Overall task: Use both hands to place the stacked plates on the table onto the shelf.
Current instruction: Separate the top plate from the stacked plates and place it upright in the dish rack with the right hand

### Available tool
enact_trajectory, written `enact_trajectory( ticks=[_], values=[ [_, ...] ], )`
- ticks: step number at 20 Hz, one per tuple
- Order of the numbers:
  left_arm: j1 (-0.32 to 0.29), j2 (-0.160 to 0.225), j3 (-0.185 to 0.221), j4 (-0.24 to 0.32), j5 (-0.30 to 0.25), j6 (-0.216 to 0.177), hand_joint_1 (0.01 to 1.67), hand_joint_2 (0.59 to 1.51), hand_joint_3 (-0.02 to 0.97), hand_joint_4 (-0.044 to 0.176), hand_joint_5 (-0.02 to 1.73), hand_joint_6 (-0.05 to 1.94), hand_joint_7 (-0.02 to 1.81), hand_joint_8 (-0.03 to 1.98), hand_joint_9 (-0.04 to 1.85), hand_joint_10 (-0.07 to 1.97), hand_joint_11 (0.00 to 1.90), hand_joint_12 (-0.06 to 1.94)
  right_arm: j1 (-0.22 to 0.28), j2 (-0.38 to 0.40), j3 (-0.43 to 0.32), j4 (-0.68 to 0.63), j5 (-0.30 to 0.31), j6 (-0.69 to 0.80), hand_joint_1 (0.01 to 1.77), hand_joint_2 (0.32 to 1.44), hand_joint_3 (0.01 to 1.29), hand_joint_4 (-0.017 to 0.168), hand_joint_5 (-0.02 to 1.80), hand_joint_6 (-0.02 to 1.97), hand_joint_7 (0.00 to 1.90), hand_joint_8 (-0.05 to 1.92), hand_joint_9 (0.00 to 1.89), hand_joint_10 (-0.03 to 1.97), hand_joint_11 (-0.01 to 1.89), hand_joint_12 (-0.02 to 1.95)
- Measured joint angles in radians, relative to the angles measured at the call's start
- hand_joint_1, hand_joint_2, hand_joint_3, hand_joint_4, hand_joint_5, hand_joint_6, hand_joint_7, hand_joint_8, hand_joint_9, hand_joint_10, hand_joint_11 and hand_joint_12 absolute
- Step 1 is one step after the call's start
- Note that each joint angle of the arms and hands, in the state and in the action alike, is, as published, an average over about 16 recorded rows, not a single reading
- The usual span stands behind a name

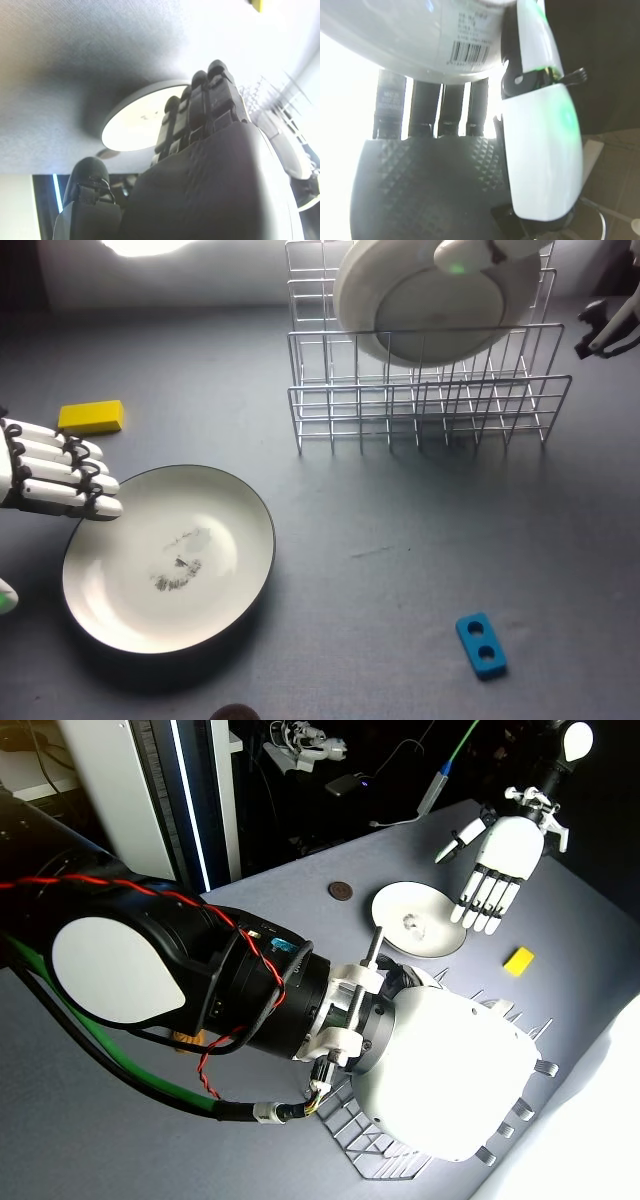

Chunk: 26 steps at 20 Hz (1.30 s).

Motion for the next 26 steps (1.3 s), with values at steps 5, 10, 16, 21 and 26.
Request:
enact_trajectory(
  ticks=[5, 10, 16, 21, 26],
  values=[
    [0.001, 0.005, -0.001, 0.006, -0.008, 0.0, 0.02, 1.176, 0.016, 0.003, 0.02, 0.01, 0.01, 0.0, 0.02, 0.01, 0.02, -0.01, -0.027, -0.013, 0.02, 0.011, 0.017, 0.001, 1.22, 1.01, 0.02, 0.017, 0.94, 0.99, 1.06, 0.83, 1.28, 0.02, 0.88, 1.1],
    [0.002, 0.007, -0.002, 0.012, -0.012, 0.0, 0.02, 1.179, 0.016, 0.003, 0.02, 0.01, 0.01, 0.0, 0.02, 0.01, 0.02, -0.01, -0.049, -0.022, 0.036, 0.018, 0.03, 0.001, 1.22, 1.01, 0.02, 0.017, 0.95, 0.99, 1.06, 0.83, 1.28, 0.02, 0.88, 1.1],
    [0.004, 0.007, -0.003, 0.015, -0.012, 0.0, 0.02, 1.181, 0.016, 0.003, 0.02, 0.01, 0.0, 0.0, 0.02, 0.01, 0.02, -0.01, -0.063, -0.027, 0.046, 0.019, 0.04, 0.001, 1.22, 1.03, 0.02, 0.015, 0.91, 1.03, 1.02, 0.9, 1.22, 0.02, 0.82, 1.16],
    [0.007, 0.007, -0.003, 0.016, -0.012, 0.0, 0.02, 1.181, 0.016, 0.004, 0.02, 0.01, 0.0, -0.01, 0.02, 0.01, 0.02, -0.01, -0.066, -0.028, 0.048, 0.019, 0.043, 0.002, 1.22, 1.05, 0.02, 0.011, 0.88, 1.07, 0.99, 0.88, 1.17, 0.02, 0.75, 1.23],
    [0.008, 0.006, -0.003, 0.016, -0.012, 0.0, 0.02, 1.181, 0.016, 0.004, 0.02, 0.01, -0.01, -0.01, 0.02, 0.01, 0.02, -0.01, -0.065, -0.028, 0.049, 0.019, 0.042, 0.002, 1.21, 1.08, 0.02, 0.002, 0.86, 1.08, 0.99, 0.64, 1.12, 0.02, 0.67, 1.28]
  ],
)
